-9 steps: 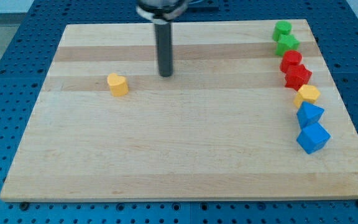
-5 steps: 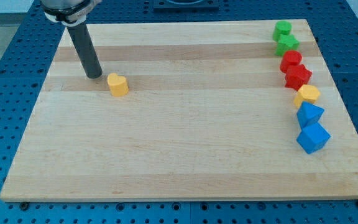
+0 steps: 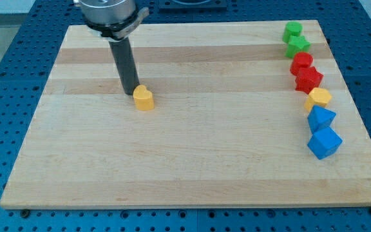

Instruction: Move the yellow heart to the bottom center of the board

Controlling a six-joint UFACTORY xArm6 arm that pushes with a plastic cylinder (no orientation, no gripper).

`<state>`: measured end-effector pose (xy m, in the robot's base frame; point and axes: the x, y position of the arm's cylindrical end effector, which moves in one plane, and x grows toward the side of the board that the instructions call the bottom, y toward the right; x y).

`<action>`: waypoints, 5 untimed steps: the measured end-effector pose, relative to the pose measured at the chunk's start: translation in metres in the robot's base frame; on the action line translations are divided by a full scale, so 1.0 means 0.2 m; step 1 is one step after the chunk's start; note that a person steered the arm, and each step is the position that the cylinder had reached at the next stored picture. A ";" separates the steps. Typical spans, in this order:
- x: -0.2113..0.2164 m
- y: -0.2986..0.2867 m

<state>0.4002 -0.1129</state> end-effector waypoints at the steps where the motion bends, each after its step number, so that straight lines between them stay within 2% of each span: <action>1: 0.04 0.09; 5: 0.41 0.29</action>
<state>0.4822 -0.0557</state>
